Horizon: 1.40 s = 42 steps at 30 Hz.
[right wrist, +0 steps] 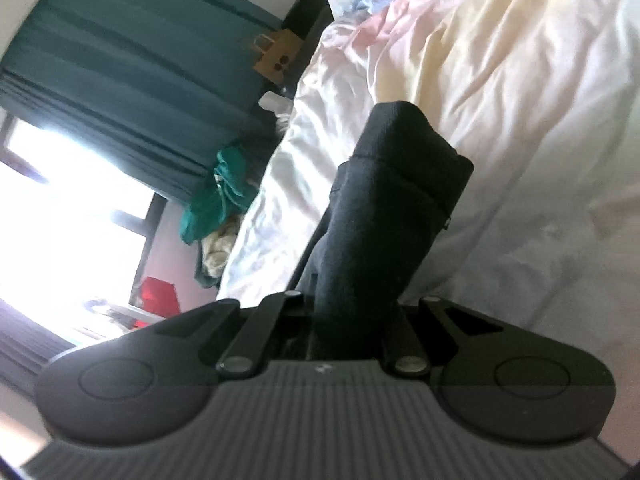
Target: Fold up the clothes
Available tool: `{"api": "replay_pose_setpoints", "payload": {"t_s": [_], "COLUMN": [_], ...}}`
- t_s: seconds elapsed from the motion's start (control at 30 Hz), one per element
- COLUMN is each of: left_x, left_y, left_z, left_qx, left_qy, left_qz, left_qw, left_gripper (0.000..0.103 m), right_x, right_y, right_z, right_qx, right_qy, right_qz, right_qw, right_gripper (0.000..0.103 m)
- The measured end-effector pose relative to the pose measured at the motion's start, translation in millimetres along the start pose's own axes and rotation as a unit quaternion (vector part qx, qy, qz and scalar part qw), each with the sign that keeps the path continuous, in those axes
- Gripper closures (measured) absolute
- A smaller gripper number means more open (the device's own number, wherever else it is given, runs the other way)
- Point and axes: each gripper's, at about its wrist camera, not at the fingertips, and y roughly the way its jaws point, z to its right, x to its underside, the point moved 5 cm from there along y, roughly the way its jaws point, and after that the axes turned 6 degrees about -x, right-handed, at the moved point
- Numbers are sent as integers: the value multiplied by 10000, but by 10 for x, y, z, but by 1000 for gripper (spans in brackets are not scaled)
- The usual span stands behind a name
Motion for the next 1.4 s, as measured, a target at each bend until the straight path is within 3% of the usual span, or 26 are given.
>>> {"api": "replay_pose_setpoints", "payload": {"t_s": [0.17,0.33,0.4,0.53,0.57,0.67,0.77,0.93,1.1,1.13,1.27,1.4], "left_x": [-52,-38,-22,135,196,396,688,1382,2158,2332,2833,3066], "left_y": [-291,-269,-272,-526,-628,-941,-1183,-1153,-809,-752,-393,-24], "left_z": [-323,-489,-486,-360,-300,-77,188,643,891,897,814,532], "left_qx": [-358,-832,-951,-1141,-1273,-1541,-1307,-706,-90,16,-157,-579], "left_qy": [75,413,673,1558,1853,2801,3628,4561,4979,5135,5602,5781], "left_qz": [-176,-627,-696,-632,-473,-22,223,-231,-795,-777,-839,-1167], "left_qw": [9992,9937,9908,9791,9733,9475,9224,8868,8635,8546,8240,8055], "left_gripper": [90,86,80,48,38,25,22,22,23,23,23,22], "right_x": [30,112,123,137,137,118,107,106,96,96,107,108], "right_y": [-380,-339,-329,-340,-341,-320,-305,-310,-304,-306,-314,-322], "right_z": [247,565,584,545,545,539,513,466,471,474,461,406], "right_qx": [116,609,625,636,627,627,629,606,573,569,566,524], "right_qy": [279,365,337,113,125,100,-32,-266,-354,-349,-443,-565], "right_qz": [-144,-497,-505,-490,-486,-494,-486,-468,-486,-483,-476,-450], "right_qw": [9994,9962,9962,9967,9968,9968,9968,9967,9965,9966,9963,9960], "right_gripper": [94,94,94,94,94,94,94,94,94,94,94,94]}}
